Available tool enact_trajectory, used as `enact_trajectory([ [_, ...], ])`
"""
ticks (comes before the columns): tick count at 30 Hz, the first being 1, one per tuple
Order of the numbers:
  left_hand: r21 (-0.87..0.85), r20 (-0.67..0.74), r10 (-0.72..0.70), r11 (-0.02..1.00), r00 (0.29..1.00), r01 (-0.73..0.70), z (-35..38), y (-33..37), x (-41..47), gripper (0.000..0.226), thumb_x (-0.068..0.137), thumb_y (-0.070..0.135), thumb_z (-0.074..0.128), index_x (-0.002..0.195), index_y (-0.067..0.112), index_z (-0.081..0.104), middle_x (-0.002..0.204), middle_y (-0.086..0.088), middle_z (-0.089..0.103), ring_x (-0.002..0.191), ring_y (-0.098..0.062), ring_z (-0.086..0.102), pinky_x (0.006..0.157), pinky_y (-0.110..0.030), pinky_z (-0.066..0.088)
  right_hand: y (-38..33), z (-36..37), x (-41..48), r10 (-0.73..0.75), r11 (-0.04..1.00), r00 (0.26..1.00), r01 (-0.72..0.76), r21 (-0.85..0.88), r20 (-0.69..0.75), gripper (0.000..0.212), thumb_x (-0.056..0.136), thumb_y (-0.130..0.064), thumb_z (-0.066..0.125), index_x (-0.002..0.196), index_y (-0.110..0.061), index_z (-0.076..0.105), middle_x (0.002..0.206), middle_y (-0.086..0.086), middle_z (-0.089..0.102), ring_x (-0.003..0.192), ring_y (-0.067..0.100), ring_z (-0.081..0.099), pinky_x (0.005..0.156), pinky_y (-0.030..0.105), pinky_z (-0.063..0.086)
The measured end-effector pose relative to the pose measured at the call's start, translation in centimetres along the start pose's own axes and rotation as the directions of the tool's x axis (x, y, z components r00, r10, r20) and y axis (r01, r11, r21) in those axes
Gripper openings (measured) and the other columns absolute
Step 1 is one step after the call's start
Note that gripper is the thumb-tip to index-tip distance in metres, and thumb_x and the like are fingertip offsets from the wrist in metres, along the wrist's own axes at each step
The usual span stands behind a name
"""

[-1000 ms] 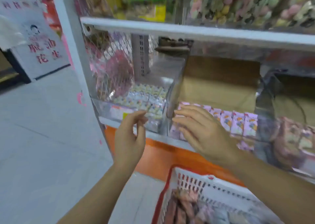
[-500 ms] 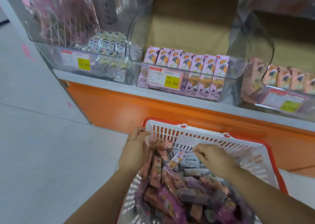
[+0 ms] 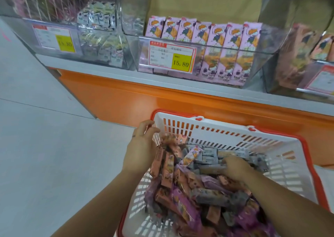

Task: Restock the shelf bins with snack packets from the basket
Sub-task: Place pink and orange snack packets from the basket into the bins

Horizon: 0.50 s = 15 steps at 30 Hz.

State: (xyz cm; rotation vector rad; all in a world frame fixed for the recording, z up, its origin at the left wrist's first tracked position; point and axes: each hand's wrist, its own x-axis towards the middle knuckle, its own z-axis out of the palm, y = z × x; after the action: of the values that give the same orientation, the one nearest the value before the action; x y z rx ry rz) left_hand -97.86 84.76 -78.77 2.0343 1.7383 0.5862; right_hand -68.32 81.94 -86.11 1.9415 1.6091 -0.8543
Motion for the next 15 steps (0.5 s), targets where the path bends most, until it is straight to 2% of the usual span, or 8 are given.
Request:
enact_trajectory([
  [4,0.026,-0.002,0.008,1.0,1.0,-0.008,0.0,-0.1,0.0,0.041,0.079,-0.011,0.05,0.109,0.011,0.064,0.137,-0.001,0.044,0.118,-0.027,0.05,0.072,-0.04,0.056,-0.6,-0.9,-1.0,-0.121,0.99,0.992,0.123,0.072,-0.044,0.019,0.089,-0.017,0.06,0.108,-0.015,0.059,0.11,0.004,0.058,0.107,0.024,0.058,0.081,0.029,0.045],
  [9,0.052,0.015,-0.005,0.999,1.0,0.004,-0.2,0.2,0.0,0.041,0.081,-0.01,0.05,0.111,0.013,0.064,0.14,0.001,0.042,0.12,-0.026,0.048,0.071,-0.041,0.056,-2.5,-5.3,-5.2,-0.285,0.953,0.945,0.297,0.053,-0.16,0.027,0.088,-0.012,0.062,0.115,-0.017,0.058,0.12,0.003,0.054,0.109,0.021,0.055,0.093,0.031,0.044],
  [12,0.0,0.046,-0.015,1.0,0.999,0.015,-0.7,0.5,0.0,0.042,0.082,-0.007,0.05,0.113,0.016,0.064,0.142,0.0,0.041,0.125,-0.026,0.044,0.083,-0.042,0.052,-4.4,-9.3,-9.6,-0.435,0.898,0.882,0.439,-0.018,-0.181,0.03,0.09,-0.01,0.058,0.119,-0.017,0.058,0.124,-0.001,0.057,0.11,0.013,0.053,0.091,0.026,0.042],
  [15,-0.071,0.057,-0.031,0.997,0.998,0.035,-1.9,1.3,0.0,0.035,0.087,0.002,0.053,0.113,0.02,0.066,0.137,-0.002,0.048,0.128,-0.025,0.04,0.103,-0.037,0.036,-6.4,-12.6,-14.1,-0.565,0.825,0.797,0.552,-0.123,-0.214,0.036,0.091,-0.006,0.053,0.122,-0.023,0.056,0.128,-0.009,0.052,0.092,-0.01,0.047,0.075,0.012,0.034],
])
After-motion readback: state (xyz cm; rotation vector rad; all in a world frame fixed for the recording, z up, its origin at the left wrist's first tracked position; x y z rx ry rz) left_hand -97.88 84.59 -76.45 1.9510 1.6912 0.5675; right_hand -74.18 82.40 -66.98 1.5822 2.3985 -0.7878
